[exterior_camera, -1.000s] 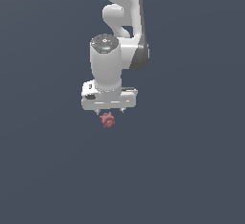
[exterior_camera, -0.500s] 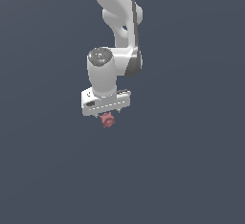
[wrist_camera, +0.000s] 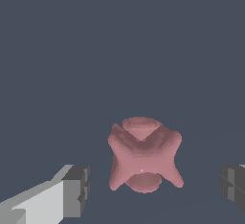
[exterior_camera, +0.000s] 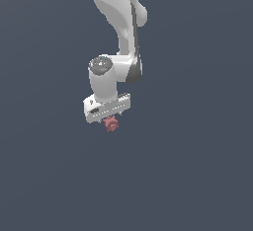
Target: Pick up the object and move it to a goal position.
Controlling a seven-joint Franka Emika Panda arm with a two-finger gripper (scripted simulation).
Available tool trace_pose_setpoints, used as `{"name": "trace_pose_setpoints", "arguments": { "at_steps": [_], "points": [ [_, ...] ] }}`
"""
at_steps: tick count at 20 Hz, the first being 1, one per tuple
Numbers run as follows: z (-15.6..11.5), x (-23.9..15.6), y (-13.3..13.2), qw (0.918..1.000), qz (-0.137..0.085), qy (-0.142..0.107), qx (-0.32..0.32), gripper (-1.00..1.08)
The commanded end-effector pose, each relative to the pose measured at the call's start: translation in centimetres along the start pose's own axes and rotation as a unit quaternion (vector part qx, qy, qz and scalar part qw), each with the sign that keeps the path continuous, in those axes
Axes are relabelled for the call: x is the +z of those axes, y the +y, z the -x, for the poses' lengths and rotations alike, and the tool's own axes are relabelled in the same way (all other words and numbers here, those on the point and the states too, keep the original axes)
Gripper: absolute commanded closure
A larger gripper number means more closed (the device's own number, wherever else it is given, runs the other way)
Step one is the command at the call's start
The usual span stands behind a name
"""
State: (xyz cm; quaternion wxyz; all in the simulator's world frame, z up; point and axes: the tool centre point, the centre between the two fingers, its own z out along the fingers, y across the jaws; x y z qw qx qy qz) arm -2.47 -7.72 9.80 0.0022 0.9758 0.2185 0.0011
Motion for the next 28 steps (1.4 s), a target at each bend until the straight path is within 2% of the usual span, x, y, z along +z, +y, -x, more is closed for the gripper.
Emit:
{"name": "trace_pose_setpoints", "arguments": {
  "at_steps": [1,10,20,25,26,28],
  "points": [
    [0.3,0.4,0.0,0.9999,-0.001,0.000,-0.011,-0.92],
    [0.4,1.0,0.0,0.9999,-0.002,-0.001,-0.016,-0.92],
    [0.6,5.1,-0.1,0.9998,-0.002,-0.001,-0.018,-0.92],
    [0.5,5.7,0.0,0.9998,-0.002,-0.001,-0.018,-0.92],
    [0.5,5.7,0.0,0.9998,-0.002,-0.001,-0.018,1.08],
    [0.5,5.7,0.0,0.9998,-0.002,-0.001,-0.018,1.08]
  ]
}}
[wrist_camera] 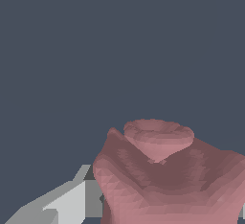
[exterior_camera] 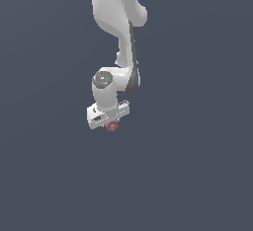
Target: Pick up the object and move it to a goal position.
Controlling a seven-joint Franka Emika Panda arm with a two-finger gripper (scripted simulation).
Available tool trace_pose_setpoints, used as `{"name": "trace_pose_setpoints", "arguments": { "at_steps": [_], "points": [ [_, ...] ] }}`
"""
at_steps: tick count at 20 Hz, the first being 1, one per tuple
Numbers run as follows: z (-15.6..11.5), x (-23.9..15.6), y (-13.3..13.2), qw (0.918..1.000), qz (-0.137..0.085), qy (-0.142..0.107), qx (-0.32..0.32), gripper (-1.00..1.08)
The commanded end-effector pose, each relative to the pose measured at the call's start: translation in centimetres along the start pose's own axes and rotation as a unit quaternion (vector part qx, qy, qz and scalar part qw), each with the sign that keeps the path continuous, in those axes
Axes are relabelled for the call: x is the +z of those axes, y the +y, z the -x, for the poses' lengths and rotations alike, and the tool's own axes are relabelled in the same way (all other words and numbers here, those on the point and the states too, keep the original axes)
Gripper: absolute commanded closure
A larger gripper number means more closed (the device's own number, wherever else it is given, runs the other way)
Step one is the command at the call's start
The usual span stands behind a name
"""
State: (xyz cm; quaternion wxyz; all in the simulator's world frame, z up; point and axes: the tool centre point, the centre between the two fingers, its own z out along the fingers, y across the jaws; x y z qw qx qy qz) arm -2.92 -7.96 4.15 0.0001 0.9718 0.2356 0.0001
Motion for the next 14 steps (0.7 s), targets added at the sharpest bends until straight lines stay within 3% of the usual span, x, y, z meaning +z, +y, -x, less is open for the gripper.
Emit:
{"name": "trace_pose_setpoints", "arguments": {
  "at_steps": [1,14],
  "points": [
    [-0.02,0.07,-0.03,1.0000,0.000,0.000,0.000,1.08],
    [0.36,-0.89,0.21,1.0000,0.000,0.000,0.000,1.08]
  ]
}}
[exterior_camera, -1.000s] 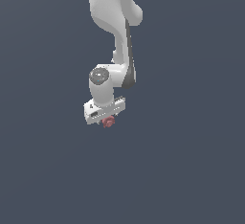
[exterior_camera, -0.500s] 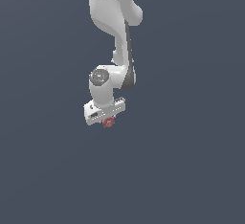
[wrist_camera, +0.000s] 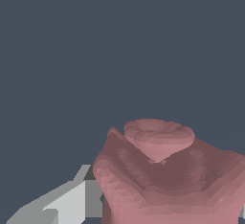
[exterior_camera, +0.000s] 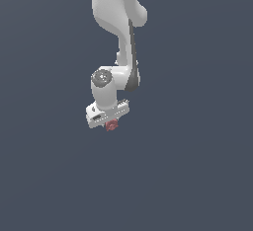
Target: Pick up the object and move it to a goal position.
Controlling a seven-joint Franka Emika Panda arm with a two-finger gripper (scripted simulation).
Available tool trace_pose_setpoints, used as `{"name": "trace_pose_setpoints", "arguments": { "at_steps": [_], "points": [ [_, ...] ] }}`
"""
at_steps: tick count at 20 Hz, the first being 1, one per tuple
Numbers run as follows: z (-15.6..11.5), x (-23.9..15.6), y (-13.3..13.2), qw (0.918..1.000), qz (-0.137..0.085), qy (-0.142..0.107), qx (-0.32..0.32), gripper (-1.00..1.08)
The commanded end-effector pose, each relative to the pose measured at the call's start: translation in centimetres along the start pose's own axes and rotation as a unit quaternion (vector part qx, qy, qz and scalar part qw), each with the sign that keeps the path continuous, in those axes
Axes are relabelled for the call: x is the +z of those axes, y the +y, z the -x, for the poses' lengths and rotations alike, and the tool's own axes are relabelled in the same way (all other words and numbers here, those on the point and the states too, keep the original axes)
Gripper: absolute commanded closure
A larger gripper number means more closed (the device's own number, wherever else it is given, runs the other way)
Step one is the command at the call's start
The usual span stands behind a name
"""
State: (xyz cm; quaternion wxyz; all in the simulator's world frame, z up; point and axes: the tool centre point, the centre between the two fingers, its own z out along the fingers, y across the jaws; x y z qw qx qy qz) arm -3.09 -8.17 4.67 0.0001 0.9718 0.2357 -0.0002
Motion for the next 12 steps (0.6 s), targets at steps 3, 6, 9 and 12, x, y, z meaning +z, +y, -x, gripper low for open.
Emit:
{"name": "trace_pose_setpoints", "arguments": {
  "at_steps": [3,6,9,12],
  "points": [
    [0.6,-1.5,0.3,1.0000,0.000,0.000,0.000,1.08],
    [1.2,-3.1,0.7,1.0000,0.000,0.000,0.000,1.08],
    [2.0,-5.2,1.1,1.0000,0.000,0.000,0.000,1.08],
    [3.0,-7.8,1.6,1.0000,0.000,0.000,0.000,1.08]
  ]
}}
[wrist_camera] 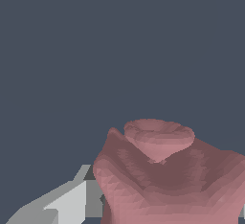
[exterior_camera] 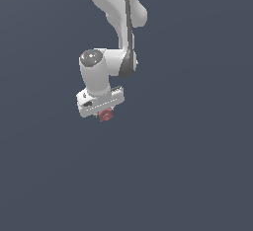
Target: Pick up the object and move it to a goal position.
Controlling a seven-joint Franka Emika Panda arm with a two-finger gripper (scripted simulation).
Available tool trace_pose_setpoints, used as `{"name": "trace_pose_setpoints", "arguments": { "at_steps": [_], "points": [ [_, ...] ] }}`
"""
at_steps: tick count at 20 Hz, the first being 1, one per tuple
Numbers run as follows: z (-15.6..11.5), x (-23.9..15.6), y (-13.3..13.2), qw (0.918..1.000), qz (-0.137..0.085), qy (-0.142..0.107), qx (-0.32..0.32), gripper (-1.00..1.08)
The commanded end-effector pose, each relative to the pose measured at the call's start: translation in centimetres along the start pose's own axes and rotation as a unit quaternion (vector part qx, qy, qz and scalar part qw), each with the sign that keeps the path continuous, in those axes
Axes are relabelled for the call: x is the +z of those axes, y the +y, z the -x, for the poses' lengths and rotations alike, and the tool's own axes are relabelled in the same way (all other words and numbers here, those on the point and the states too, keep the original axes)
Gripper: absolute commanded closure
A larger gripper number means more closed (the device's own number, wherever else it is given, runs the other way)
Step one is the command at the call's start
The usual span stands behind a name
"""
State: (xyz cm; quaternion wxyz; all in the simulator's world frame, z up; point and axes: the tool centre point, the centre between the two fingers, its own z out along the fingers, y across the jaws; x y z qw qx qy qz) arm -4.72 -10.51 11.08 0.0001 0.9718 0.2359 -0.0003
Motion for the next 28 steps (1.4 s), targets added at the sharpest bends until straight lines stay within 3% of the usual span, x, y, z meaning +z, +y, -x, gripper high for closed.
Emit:
{"name": "trace_pose_setpoints", "arguments": {
  "at_steps": [1,16,28],
  "points": [
    [0.9,-2.3,0.5,1.0000,0.000,0.000,0.000,1.08],
    [6.2,-16.7,3.7,1.0000,-0.001,0.001,0.000,1.08],
    [7.6,-20.7,4.8,1.0000,0.000,0.001,0.000,1.08]
  ]
}}
